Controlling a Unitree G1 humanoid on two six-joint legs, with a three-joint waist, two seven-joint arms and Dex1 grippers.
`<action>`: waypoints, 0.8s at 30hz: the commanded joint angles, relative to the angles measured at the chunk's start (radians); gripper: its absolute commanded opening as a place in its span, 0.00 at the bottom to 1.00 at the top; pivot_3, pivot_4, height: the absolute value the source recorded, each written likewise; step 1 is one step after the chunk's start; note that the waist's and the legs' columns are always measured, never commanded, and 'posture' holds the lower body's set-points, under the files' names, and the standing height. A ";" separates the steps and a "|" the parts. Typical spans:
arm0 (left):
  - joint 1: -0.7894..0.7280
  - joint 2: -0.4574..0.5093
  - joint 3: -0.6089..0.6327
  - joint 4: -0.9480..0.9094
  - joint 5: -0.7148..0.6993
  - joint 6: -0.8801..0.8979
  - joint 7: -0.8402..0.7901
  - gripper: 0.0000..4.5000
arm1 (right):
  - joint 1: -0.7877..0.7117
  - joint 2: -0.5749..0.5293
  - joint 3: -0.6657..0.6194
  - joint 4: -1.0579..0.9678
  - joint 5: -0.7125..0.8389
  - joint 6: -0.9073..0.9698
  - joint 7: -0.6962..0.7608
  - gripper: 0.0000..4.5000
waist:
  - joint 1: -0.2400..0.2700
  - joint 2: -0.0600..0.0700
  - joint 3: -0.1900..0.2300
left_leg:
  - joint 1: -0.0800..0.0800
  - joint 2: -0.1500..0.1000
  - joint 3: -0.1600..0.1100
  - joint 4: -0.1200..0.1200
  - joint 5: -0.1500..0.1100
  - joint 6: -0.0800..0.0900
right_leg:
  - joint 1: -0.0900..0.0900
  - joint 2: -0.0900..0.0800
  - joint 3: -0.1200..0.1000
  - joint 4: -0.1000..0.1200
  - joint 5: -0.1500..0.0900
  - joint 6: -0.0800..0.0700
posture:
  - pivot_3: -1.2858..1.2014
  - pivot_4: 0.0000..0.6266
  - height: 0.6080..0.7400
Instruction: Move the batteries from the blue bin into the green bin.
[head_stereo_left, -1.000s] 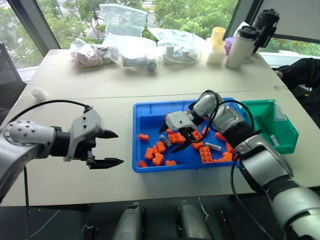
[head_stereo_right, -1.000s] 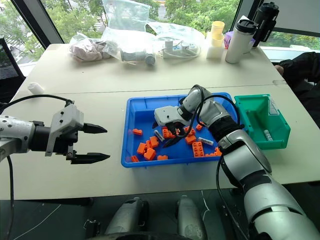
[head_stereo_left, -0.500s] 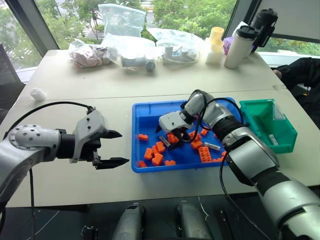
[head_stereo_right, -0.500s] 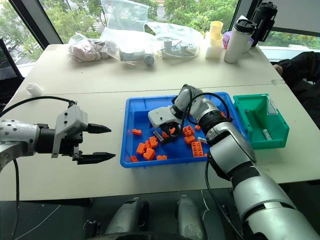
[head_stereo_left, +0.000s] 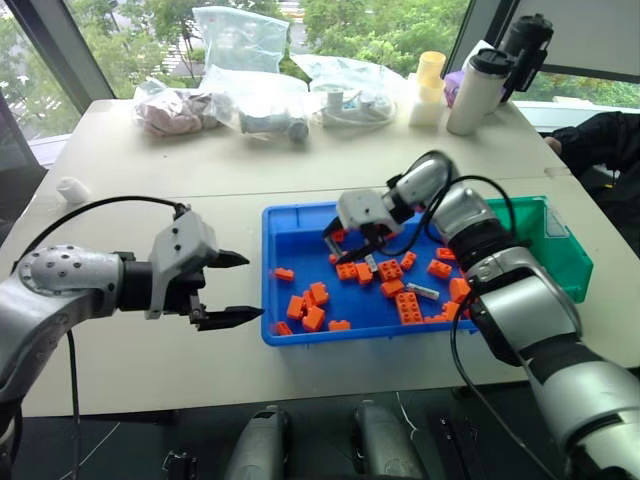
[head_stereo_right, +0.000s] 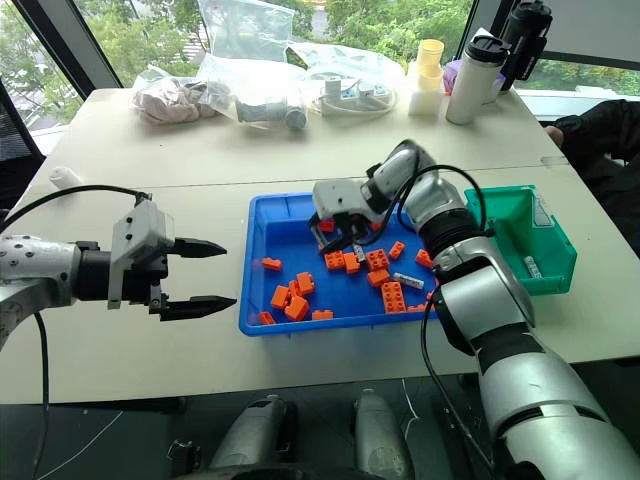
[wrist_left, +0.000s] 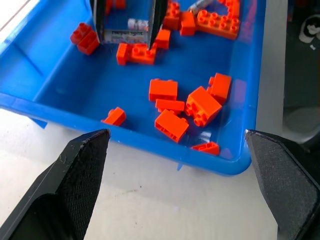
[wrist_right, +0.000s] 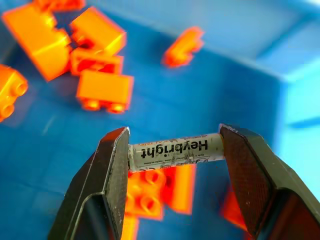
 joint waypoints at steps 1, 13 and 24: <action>-0.083 -0.055 0.005 0.036 -0.045 -0.013 0.015 1.00 | 0.044 -0.085 -0.184 -0.306 0.189 0.337 -0.058 0.49 | 0.008 0.000 0.000 | 0.000 0.000 0.000 0.000 0.000 0.000 | 0.000 0.000 0.000 0.000 0.000 0.000 | 0.52 0.24 1.00; -0.385 -0.328 -0.293 0.355 0.171 -0.225 -0.078 1.00 | 0.633 -0.391 -0.659 -0.788 0.222 0.807 -0.631 0.49 | 0.041 0.000 -0.001 | 0.000 -0.001 0.001 0.000 0.000 0.001 | 0.001 0.000 0.000 -0.001 0.000 0.000 | 0.52 0.24 1.00; -0.448 -0.401 -0.338 0.499 0.274 -0.318 -0.162 1.00 | 0.807 -0.356 -0.769 -0.832 0.259 0.841 -0.865 0.49 | 0.015 0.001 -0.001 | 0.002 0.001 0.004 0.000 0.000 0.001 | 0.001 0.004 0.005 0.001 0.000 0.000 | 0.52 0.24 1.00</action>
